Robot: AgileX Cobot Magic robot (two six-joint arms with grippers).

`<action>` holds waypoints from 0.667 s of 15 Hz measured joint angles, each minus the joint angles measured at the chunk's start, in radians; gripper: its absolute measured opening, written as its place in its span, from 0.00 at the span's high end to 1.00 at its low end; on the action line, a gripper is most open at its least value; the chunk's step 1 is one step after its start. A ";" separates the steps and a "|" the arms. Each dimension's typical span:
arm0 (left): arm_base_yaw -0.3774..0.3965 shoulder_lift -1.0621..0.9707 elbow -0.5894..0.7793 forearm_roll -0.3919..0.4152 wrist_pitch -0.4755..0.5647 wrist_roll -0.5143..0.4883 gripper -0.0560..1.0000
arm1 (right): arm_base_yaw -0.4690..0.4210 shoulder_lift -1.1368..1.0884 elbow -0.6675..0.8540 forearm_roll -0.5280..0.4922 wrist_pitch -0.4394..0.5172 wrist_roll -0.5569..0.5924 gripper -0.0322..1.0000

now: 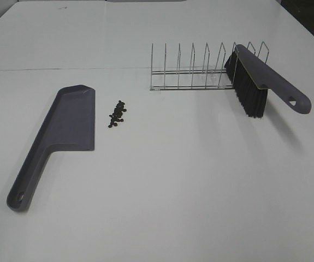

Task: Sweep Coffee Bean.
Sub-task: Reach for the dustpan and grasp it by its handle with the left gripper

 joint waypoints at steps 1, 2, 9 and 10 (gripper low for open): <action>0.000 0.000 0.000 0.000 0.000 0.000 0.35 | 0.000 0.000 0.000 0.000 0.000 0.000 0.48; 0.000 0.000 0.000 0.000 0.000 0.000 0.35 | 0.000 0.000 0.000 0.000 0.000 0.000 0.48; 0.000 0.000 0.000 0.000 0.000 0.000 0.35 | 0.000 0.000 0.000 0.000 0.000 0.000 0.48; 0.000 0.000 0.000 0.000 0.000 0.000 0.35 | 0.000 0.000 0.000 0.000 0.000 0.000 0.48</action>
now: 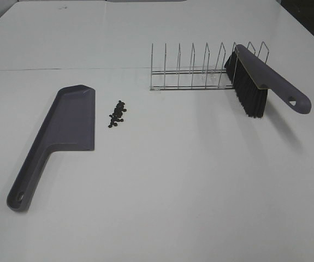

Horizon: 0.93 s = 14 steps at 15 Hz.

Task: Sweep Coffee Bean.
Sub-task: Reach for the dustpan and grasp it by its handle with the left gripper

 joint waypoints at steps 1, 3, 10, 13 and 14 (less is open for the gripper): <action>0.000 0.000 0.000 0.000 0.000 0.000 0.35 | 0.000 0.000 0.000 0.000 0.000 0.000 0.48; 0.000 0.000 0.000 0.000 0.000 0.000 0.35 | 0.000 0.000 0.000 0.000 0.000 0.000 0.48; 0.000 0.078 -0.015 0.015 -0.085 -0.001 0.35 | 0.000 0.000 0.000 0.000 0.000 0.000 0.48; 0.000 0.255 -0.016 0.015 -0.263 -0.001 0.35 | 0.000 0.000 0.000 0.000 0.000 0.000 0.48; 0.000 0.318 -0.016 0.015 -0.326 -0.001 0.35 | 0.000 0.000 0.000 0.000 0.000 0.000 0.48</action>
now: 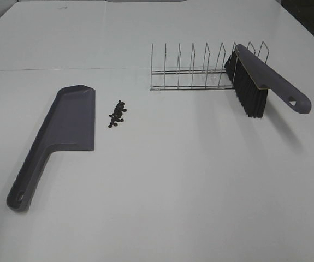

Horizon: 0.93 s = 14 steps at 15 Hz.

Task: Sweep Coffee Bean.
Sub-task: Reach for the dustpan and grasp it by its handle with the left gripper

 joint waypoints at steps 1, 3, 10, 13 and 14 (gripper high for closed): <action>0.000 0.066 0.000 -0.016 -0.055 0.000 0.35 | 0.000 0.000 0.000 0.000 0.000 0.000 0.48; 0.000 0.310 -0.020 -0.072 -0.181 0.000 0.35 | 0.000 0.000 0.000 0.000 0.000 0.000 0.48; 0.000 0.920 -0.329 -0.161 -0.043 0.001 0.35 | 0.000 0.000 0.000 0.000 0.000 0.000 0.48; -0.003 1.152 -0.489 -0.169 0.113 0.001 0.35 | 0.000 0.000 0.000 0.000 0.000 0.000 0.48; -0.011 1.213 -0.526 -0.169 0.141 0.001 0.35 | 0.000 0.000 0.000 0.000 0.000 0.000 0.48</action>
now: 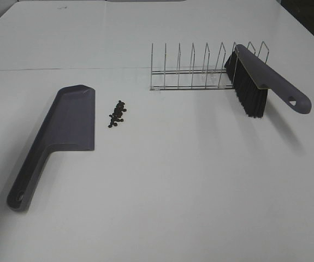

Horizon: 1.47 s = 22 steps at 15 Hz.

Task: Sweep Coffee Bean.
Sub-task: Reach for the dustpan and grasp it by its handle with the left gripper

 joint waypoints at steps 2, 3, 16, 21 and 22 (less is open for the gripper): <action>-0.032 0.085 -0.040 0.000 0.023 0.000 0.35 | 0.000 0.000 0.000 0.000 0.000 0.000 0.48; -0.064 0.129 -0.057 0.000 0.027 -0.001 0.34 | 0.000 0.000 0.000 0.000 0.000 0.000 0.48; -0.201 0.397 -0.089 0.080 -0.038 -0.184 0.26 | 0.000 0.000 0.000 0.000 0.000 0.000 0.48; -0.236 0.481 -0.089 0.085 -0.089 -0.189 0.27 | 0.000 0.000 0.000 0.000 0.000 0.000 0.48; -0.236 0.499 -0.089 0.084 -0.098 -0.198 0.27 | 0.000 0.000 0.000 0.000 0.000 0.000 0.48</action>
